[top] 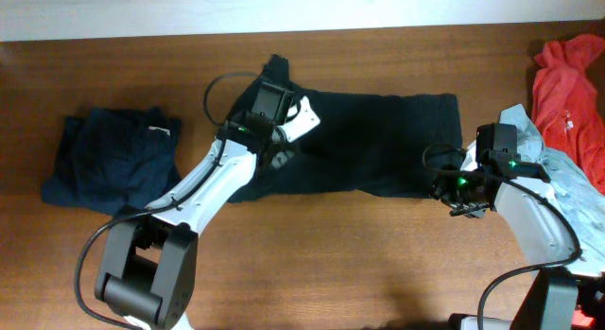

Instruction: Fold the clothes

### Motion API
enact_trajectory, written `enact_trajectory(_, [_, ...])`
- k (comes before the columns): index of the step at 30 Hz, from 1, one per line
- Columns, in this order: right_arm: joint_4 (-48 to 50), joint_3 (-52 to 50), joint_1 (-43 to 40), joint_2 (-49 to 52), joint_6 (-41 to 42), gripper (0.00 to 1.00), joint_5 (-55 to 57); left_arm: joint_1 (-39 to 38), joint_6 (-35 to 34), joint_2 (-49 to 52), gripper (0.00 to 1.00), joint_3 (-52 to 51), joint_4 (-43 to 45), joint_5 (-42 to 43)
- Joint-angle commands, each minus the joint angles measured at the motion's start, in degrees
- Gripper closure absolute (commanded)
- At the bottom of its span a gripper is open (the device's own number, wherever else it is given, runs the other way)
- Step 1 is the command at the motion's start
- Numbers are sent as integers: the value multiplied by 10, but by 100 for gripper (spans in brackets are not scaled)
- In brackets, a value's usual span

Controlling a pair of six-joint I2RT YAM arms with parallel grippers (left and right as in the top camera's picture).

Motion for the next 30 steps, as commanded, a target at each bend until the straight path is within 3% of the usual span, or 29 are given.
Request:
enact_trajectory(1, [-1,8,-1,-10,-6,48,-5,15,14,22,100,8,45,-5])
enact_trajectory(3, [-1,8,-1,-10,-6,48,-5,15,14,33,100,8,57,-4])
enact_trajectory(7, [-1,8,-1,-10,-6,48,-5,15,13,60,90,8,56,-4])
enact_trajectory(8, [-1,8,-1,-10,-6,48,-5,15,13,65,81,8,53,-5])
enact_trajectory(11, [-1,8,-1,-10,-6,48,-5,15,12,68,31,8,39,-7])
enact_trajectory(12, [-1,8,-1,-10,-6,48,-5,15,6,68,23,8,39,-19])
enact_trajectory(16, [-1,8,-1,-10,-6,48,-5,15,-27,67,7,11,33,-87])
enact_trajectory(19, [-3,8,-1,-10,-6,48,-5,18,-44,66,3,22,-28,-97])
enact_trajectory(25, [-6,8,-1,-10,-7,48,-5,45,-141,66,3,24,-104,-94])
enact_trajectory(30, [-28,8,-1,-10,-6,49,10,82,-197,66,8,24,-159,-90])
